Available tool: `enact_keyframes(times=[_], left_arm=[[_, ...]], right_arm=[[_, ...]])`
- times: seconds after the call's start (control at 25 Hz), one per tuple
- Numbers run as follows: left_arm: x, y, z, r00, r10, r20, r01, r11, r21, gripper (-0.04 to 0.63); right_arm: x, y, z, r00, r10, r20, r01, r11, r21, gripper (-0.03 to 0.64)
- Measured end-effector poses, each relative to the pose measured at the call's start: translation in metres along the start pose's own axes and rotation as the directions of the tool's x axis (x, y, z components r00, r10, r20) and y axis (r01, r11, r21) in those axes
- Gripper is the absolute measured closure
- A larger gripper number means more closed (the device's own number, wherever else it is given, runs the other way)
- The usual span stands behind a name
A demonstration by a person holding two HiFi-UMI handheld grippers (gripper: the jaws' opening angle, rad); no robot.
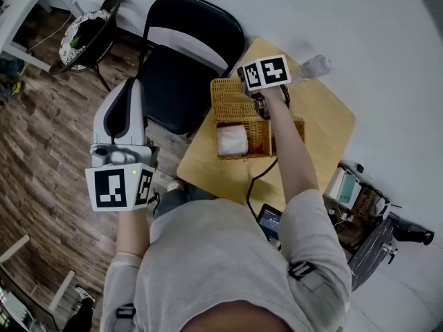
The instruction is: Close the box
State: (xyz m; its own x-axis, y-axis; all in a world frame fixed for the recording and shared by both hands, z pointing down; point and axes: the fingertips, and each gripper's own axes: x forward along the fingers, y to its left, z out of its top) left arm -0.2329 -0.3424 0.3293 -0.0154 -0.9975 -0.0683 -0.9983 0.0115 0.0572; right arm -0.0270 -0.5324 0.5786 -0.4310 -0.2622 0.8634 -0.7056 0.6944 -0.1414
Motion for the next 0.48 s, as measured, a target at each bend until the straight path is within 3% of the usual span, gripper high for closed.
enact_keyframes(times=[0.48], left_arm=[[-0.021,-0.016,0.026,0.996,-0.057,0.063,0.057,0.998,0.006,0.537]], right_arm=[[-0.075,0.019,0.019,0.985,-0.02,0.172,0.021,1.0,0.0,0.595]])
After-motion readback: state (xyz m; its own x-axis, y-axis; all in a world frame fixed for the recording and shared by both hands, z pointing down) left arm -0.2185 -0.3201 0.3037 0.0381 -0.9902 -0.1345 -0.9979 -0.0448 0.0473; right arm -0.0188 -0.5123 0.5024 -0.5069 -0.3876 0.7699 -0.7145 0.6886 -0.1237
